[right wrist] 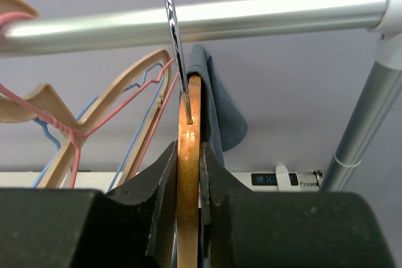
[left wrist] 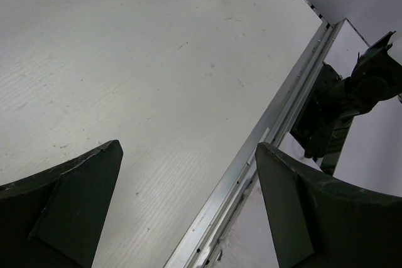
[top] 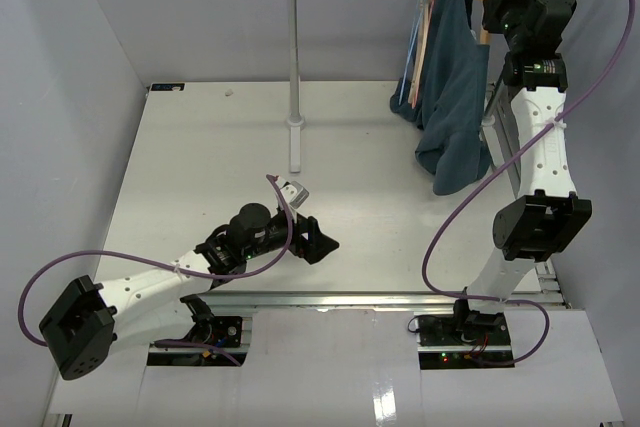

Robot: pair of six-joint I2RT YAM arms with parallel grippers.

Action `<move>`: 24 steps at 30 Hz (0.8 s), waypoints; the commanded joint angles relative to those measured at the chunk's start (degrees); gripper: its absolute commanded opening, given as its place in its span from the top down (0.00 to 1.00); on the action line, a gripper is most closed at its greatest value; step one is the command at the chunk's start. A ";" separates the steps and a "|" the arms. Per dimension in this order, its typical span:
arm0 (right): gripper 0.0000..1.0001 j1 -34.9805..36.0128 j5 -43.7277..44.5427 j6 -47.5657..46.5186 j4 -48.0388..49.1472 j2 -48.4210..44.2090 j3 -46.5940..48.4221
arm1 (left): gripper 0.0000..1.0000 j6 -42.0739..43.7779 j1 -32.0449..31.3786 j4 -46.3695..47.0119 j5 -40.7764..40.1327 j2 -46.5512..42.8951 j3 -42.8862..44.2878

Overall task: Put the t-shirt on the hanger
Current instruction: Place the hanger at the clothesline.

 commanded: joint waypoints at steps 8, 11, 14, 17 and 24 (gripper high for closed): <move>0.92 -0.16 5.61 3.05 12.52 5.11 5.59 | 0.02 -0.19 -0.43 1.45 1.12 0.20 0.98; 0.92 -0.16 6.60 3.16 12.47 5.95 5.37 | 0.02 -0.10 -0.43 1.33 1.29 1.17 1.31; 0.92 -0.09 7.47 2.72 12.66 5.82 3.95 | 0.02 -0.03 -0.43 1.34 1.39 1.76 1.55; 0.92 -0.07 10.46 1.96 12.10 5.92 3.66 | 0.02 0.11 -0.43 1.30 1.13 1.98 1.56; 0.71 0.02 10.62 0.92 10.97 5.55 3.17 | 0.02 0.08 -0.45 1.27 1.30 2.27 1.71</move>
